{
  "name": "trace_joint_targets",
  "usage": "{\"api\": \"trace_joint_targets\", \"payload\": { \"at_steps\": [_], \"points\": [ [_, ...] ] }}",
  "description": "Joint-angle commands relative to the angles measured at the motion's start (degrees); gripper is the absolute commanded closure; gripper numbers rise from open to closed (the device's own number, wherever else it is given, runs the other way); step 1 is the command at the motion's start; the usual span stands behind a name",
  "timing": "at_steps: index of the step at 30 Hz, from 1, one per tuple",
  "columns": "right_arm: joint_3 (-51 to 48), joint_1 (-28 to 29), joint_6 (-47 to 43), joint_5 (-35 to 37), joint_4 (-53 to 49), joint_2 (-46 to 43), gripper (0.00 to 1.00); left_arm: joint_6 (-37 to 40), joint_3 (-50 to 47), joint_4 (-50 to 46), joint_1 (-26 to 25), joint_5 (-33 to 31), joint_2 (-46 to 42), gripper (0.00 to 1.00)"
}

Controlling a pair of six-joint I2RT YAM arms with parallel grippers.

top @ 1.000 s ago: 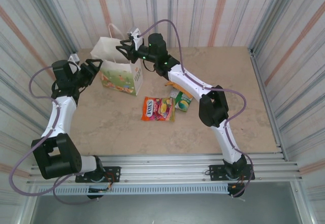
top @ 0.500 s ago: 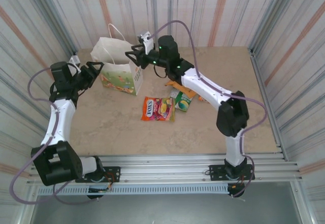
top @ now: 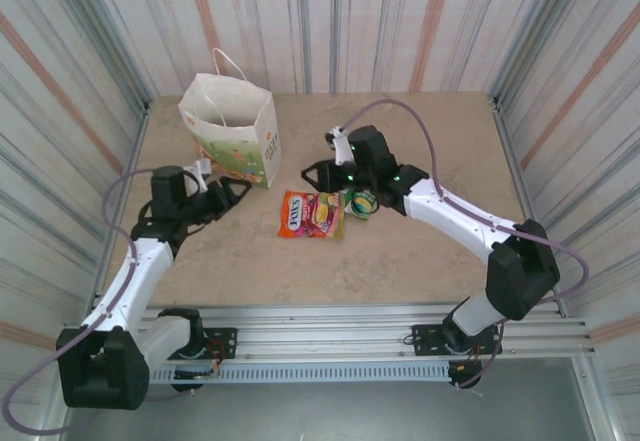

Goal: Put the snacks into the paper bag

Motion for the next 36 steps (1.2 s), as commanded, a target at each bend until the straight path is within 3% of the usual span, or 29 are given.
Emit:
{"api": "trace_joint_targets", "payload": {
  "at_steps": [1, 8, 13, 22, 36],
  "points": [
    [-6.32, -2.30, 10.44, 0.09, -3.58, -3.92, 0.47, 2.25, -1.60, -0.19, -5.21, -6.03, 0.68, 0.32],
    [-17.48, -5.38, 17.47, -2.21, -1.93, -6.04, 0.42, 2.78, -1.13, 1.99, -14.92, -12.42, 10.18, 0.35],
    [-21.48, -6.09, 19.26, -2.34, 2.13, -4.18, 0.39, 3.63, 1.76, 3.45, -18.66, -14.97, 17.86, 0.39],
    [-26.91, -6.66, 21.98, -2.92, 15.58, -0.44, 0.39, 5.49, 7.16, 3.35, -20.67, -17.16, 27.10, 0.46],
    [-26.50, -7.03, 23.50, -3.64, 23.77, 7.02, 0.40, 7.81, 10.96, 2.44, -20.94, -18.14, 34.28, 0.59]
  ]
}}
